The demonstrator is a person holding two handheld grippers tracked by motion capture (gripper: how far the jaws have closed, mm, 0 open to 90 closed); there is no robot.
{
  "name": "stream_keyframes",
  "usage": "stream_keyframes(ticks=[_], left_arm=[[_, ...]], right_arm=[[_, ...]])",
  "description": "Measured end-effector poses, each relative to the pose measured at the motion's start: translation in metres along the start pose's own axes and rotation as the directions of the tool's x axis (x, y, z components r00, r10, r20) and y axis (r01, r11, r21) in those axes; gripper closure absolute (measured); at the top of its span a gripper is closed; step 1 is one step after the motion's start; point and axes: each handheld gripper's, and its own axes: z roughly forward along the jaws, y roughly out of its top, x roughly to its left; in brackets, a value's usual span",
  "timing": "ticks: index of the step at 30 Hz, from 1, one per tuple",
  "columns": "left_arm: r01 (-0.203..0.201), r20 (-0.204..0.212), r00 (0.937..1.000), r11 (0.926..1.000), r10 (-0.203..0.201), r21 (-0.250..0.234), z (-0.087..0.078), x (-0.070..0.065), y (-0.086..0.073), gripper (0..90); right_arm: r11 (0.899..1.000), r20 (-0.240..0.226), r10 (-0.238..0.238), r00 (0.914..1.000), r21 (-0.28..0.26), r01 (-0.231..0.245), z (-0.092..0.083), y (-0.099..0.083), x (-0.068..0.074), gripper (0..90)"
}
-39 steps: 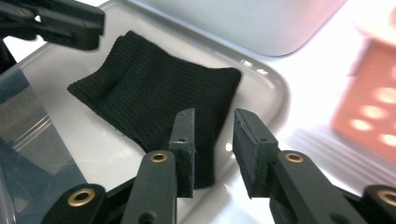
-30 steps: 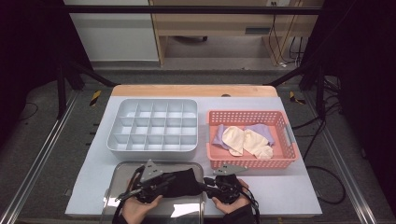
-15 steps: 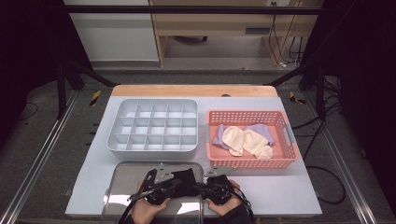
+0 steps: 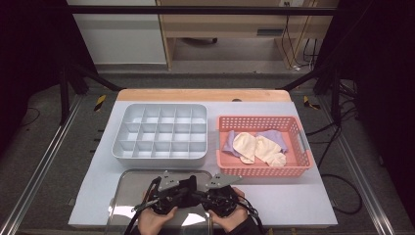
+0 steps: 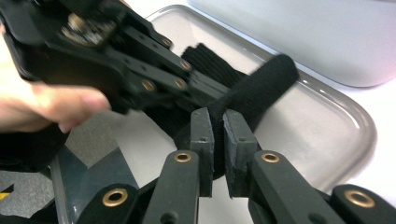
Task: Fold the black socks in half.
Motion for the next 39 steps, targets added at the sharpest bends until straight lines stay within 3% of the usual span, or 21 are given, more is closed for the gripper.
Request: stream_keyframes(ticks=[9,13,16,20,31,39], left_arm=[[0.022,-0.067,0.9974,0.9978,-0.026,-0.063,-0.040,0.021,-0.008,88.5],[0.056,-0.110,0.9921,0.9974,-0.061,-0.045,-0.050,0.035,-0.022,88.1],[0.076,-0.116,0.9902,0.9969,-0.078,-0.019,-0.049,0.042,-0.031,88.6],[0.080,-0.086,0.9933,0.9965,-0.078,0.023,-0.040,0.041,-0.036,88.9],[0.050,-0.062,0.9969,0.9978,-0.047,0.044,-0.029,0.030,-0.035,89.0],[0.041,-0.059,0.9975,0.9981,-0.039,0.045,-0.026,0.028,-0.033,89.1]], right_arm=[[1.000,0.011,0.020,0.9997,0.004,-0.020,-0.003,-0.002,-0.005,83.9],[1.000,0.006,0.018,0.9998,0.010,-0.018,-0.002,-0.001,-0.004,83.7],[1.000,0.002,0.014,0.9999,0.011,-0.014,-0.001,0.001,-0.003,83.7],[1.000,-0.003,0.010,1.0000,0.005,-0.010,0.000,0.003,-0.002,83.7],[0.999,-0.057,-0.039,0.9976,0.002,0.040,0.013,0.023,0.010,83.6],[0.993,-0.126,-0.094,0.9875,0.061,0.102,0.032,0.025,0.019,83.4]])
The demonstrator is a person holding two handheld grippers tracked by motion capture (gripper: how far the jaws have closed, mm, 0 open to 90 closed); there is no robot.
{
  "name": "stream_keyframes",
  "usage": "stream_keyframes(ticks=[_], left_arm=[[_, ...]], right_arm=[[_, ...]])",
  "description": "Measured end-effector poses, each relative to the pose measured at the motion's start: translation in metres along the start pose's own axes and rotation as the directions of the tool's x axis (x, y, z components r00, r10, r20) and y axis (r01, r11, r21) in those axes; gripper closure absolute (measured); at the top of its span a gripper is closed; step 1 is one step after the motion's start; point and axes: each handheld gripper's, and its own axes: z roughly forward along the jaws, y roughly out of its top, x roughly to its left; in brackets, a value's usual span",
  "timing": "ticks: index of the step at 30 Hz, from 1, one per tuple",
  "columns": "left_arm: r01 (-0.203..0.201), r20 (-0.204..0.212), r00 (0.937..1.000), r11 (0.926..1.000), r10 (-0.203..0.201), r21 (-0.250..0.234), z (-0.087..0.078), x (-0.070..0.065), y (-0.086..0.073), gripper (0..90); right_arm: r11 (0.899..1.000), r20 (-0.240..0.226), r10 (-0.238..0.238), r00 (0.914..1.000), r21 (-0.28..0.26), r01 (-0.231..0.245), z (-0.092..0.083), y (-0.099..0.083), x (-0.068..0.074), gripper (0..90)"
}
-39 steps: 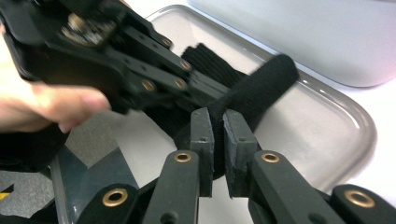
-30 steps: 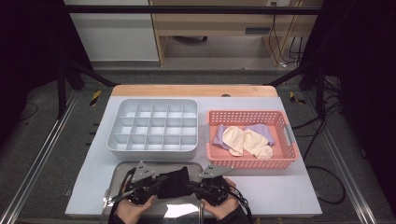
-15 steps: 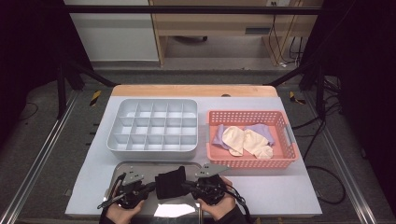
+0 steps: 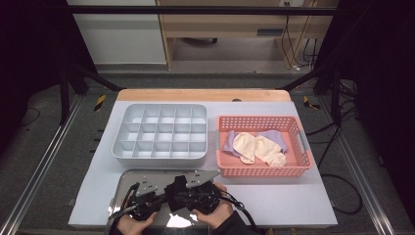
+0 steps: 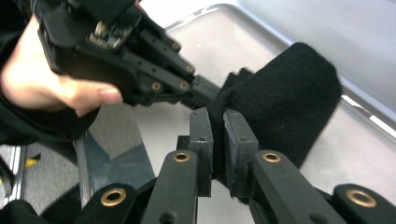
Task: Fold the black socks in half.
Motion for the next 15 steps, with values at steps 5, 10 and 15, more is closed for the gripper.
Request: stream_keyframes(ticks=[5,10,15], left_arm=[[0.003,0.000,1.0000,1.0000,-0.003,-0.004,0.002,0.002,0.002,89.1],[0.036,-0.010,0.9993,0.9973,-0.037,-0.064,-0.009,0.013,0.006,86.8],[0.039,0.031,0.9989,0.9829,-0.034,-0.180,-0.027,0.018,0.020,76.8]], right_arm=[[0.999,-0.016,-0.013,0.9998,0.051,0.014,0.012,-0.003,0.000,83.0],[0.998,-0.009,-0.003,0.9999,0.059,0.004,0.022,-0.009,-0.002,81.7],[0.999,-0.006,-0.002,1.0000,0.052,0.003,0.024,-0.010,-0.001,80.3]])
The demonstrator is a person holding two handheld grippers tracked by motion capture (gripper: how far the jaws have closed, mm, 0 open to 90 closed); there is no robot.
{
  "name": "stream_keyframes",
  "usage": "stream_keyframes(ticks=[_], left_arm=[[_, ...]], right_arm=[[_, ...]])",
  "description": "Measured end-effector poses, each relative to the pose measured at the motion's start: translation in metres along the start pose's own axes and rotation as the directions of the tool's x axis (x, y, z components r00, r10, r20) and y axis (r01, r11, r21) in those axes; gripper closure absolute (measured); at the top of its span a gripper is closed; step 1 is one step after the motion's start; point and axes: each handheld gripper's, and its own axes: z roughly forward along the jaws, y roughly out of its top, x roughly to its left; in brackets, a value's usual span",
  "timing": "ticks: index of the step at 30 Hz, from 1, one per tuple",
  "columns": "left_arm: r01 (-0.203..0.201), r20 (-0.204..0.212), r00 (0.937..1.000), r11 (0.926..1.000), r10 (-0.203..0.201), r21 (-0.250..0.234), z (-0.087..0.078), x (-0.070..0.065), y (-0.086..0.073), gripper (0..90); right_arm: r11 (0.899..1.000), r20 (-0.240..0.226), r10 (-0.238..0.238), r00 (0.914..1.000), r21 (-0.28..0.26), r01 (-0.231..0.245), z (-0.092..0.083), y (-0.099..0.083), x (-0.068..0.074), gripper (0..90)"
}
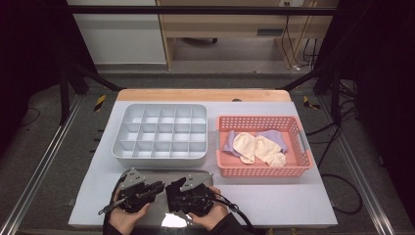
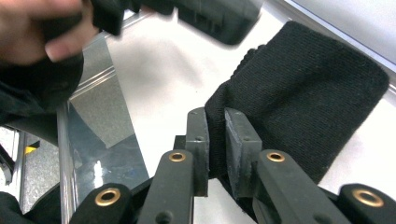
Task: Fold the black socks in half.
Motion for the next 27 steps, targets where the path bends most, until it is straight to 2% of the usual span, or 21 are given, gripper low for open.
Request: stream_keyframes(ticks=[4,7,9,11,16,21,23,27], left_arm=[[-0.050,0.008,0.9987,0.9984,0.050,-0.026,0.002,-0.010,0.011,65.4],[-0.087,0.001,0.9962,0.9962,0.087,-0.001,0.012,-0.017,0.014,55.7],[-0.091,0.001,0.9958,0.9954,0.091,0.030,0.020,-0.016,0.013,52.3],[-0.093,-0.021,0.9953,0.9932,0.095,0.069,0.026,-0.011,0.011,51.8],[-0.056,-0.033,0.9977,0.9948,0.059,0.085,0.021,-0.001,0.002,51.2],[-0.027,-0.030,0.9991,0.9950,0.030,0.097,0.013,0.003,-0.007,50.1],[-0.015,-0.030,0.9994,0.9948,0.018,0.101,0.010,0.004,-0.010,48.5],[0.005,-0.042,0.9991,0.9944,-0.001,0.105,0.007,0.002,-0.015,44.4]], right_arm=[[1.000,0.003,-0.003,1.0000,0.000,0.003,0.001,0.000,0.001,79.3],[1.000,0.001,-0.003,1.0000,0.000,0.003,0.001,0.000,0.002,77.9],[1.000,0.002,-0.009,1.0000,0.002,0.009,0.002,0.000,0.004,76.1],[1.000,0.006,-0.014,0.9999,0.003,0.014,0.002,-0.001,0.004,75.8],[1.000,0.026,-0.017,0.9995,0.011,0.016,-0.003,-0.002,0.003,75.1],[1.000,0.088,-0.005,0.9961,0.012,0.004,-0.015,-0.003,-0.003,73.4],[1.000,0.140,0.012,0.9901,-0.005,-0.011,-0.021,-0.003,-0.007,74.1],[0.998,0.206,0.053,0.9771,-0.048,-0.045,-0.031,-0.004,-0.016,76.4]])
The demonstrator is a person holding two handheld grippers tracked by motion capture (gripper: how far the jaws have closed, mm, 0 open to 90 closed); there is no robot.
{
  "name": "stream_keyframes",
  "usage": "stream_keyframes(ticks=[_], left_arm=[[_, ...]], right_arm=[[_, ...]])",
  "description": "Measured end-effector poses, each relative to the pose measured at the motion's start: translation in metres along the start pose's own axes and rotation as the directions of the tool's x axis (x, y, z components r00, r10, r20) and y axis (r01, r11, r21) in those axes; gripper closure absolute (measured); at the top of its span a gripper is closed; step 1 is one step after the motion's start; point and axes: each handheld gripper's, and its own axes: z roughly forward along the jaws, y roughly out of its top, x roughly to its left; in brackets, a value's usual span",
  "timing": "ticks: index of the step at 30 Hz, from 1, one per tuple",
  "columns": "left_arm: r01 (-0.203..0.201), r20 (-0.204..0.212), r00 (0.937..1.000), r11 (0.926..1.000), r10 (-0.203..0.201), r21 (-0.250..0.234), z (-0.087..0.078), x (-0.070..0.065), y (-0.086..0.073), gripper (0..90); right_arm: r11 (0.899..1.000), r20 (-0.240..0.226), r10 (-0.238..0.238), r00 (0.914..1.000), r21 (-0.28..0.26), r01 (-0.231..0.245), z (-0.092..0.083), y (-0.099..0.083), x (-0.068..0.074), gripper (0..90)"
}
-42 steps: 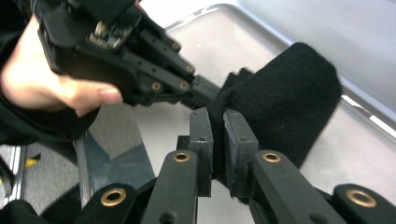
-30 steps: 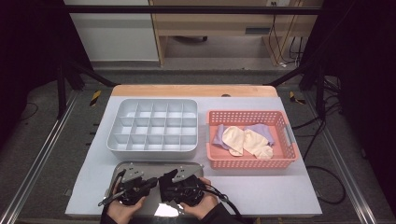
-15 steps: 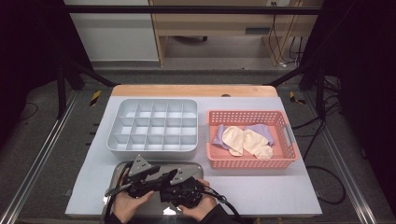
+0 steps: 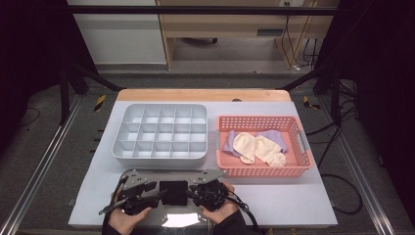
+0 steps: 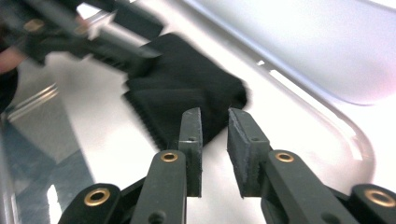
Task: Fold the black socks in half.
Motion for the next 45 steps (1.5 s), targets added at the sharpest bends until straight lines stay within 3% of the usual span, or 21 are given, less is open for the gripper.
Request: stream_keyframes(ticks=[5,8,12,16,20,25,31,35,45], left_arm=[[0.007,-0.027,0.9996,1.0000,-0.007,-0.005,-0.001,-0.006,-0.003,39.7],[0.016,-0.029,0.9995,0.9998,-0.016,-0.010,0.000,-0.007,-0.004,38.3],[0.033,-0.012,0.9994,0.9994,-0.033,-0.015,0.000,-0.004,-0.003,37.8],[0.086,0.026,0.9960,0.9958,-0.085,-0.030,-0.001,0.003,-0.001,34.5],[0.128,0.059,0.9904,0.9903,-0.125,-0.054,0.002,0.008,0.000,32.8],[0.108,0.077,0.9913,0.9939,-0.106,-0.020,0.008,0.005,-0.002,32.1],[0.100,0.102,0.9898,0.9950,-0.100,-0.002,0.010,0.002,-0.004,30.8],[0.107,0.129,0.9857,0.9940,-0.109,0.023,0.014,0.000,-0.005,28.3],[0.094,0.166,0.9810,0.9945,-0.101,0.046,0.017,-0.007,-0.006,28.2]], right_arm=[[0.998,-0.016,0.040,0.9991,-0.050,-0.040,-0.007,0.003,-0.002,75.9],[0.996,-0.033,0.032,0.9989,-0.077,-0.034,-0.007,0.005,0.004,76.0],[0.999,-0.037,0.014,0.9992,-0.039,-0.016,0.001,0.003,0.008,76.5],[1.000,-0.038,0.023,0.9990,0.008,-0.023,0.011,-0.005,0.007,76.9],[1.000,-0.049,0.021,0.9986,0.004,-0.021,0.010,-0.005,0.008,76.5],[0.999,-0.054,0.026,0.9982,0.021,-0.025,0.010,-0.006,0.008,76.0],[0.998,-0.040,0.035,0.9986,-0.046,-0.037,0.000,-0.001,0.006,78.4],[1.000,-0.054,0.025,0.9982,0.014,-0.025,0.012,-0.008,0.008,82.2],[0.999,-0.070,0.037,0.9968,0.020,-0.036,0.009,-0.015,0.008,83.5]])
